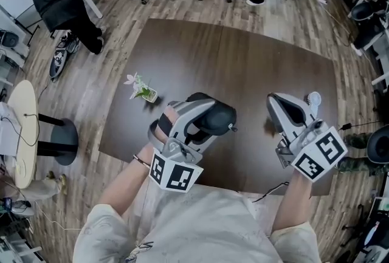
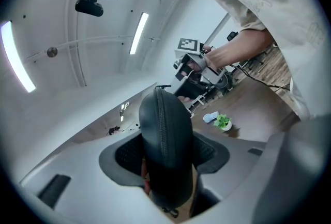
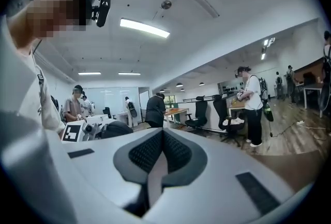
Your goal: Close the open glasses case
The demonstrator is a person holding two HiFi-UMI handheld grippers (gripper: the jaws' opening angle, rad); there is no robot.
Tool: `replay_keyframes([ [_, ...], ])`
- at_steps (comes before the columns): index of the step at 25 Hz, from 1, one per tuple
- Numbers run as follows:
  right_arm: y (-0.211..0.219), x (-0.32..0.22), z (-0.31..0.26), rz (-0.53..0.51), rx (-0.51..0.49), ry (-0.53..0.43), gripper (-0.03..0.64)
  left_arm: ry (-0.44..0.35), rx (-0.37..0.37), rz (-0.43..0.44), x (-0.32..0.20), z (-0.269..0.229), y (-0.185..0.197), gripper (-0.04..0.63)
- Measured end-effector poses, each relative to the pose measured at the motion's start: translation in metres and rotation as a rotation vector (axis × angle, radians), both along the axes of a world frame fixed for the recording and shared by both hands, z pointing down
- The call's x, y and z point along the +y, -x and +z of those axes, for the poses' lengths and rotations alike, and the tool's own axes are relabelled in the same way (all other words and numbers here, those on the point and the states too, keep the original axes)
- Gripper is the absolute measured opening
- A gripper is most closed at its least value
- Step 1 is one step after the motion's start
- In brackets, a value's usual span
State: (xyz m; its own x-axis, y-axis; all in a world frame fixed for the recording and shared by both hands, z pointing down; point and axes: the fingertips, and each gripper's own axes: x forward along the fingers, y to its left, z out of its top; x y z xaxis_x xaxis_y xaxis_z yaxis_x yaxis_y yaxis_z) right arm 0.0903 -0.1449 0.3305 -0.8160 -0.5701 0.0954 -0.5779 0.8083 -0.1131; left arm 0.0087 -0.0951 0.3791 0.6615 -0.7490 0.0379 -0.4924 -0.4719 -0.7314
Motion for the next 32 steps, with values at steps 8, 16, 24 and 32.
replay_keyframes([
  [8,0.035,0.028,-0.003,-0.152,-0.091,-0.069,0.0,0.094,0.157,0.039,-0.002,-0.012,0.001,0.247],
  [16,0.058,0.078,-0.011,-0.534,-0.321,-0.037,0.303,0.439,0.355,0.315,0.029,-0.02,-0.016,0.252],
  [24,0.08,0.099,-0.015,-0.62,-0.223,-0.125,0.273,0.513,0.329,0.438,0.046,-0.013,-0.033,0.257],
  [32,0.069,0.085,-0.013,-0.51,-0.145,-0.184,0.267,0.475,0.301,0.325,0.031,0.004,-0.013,0.287],
])
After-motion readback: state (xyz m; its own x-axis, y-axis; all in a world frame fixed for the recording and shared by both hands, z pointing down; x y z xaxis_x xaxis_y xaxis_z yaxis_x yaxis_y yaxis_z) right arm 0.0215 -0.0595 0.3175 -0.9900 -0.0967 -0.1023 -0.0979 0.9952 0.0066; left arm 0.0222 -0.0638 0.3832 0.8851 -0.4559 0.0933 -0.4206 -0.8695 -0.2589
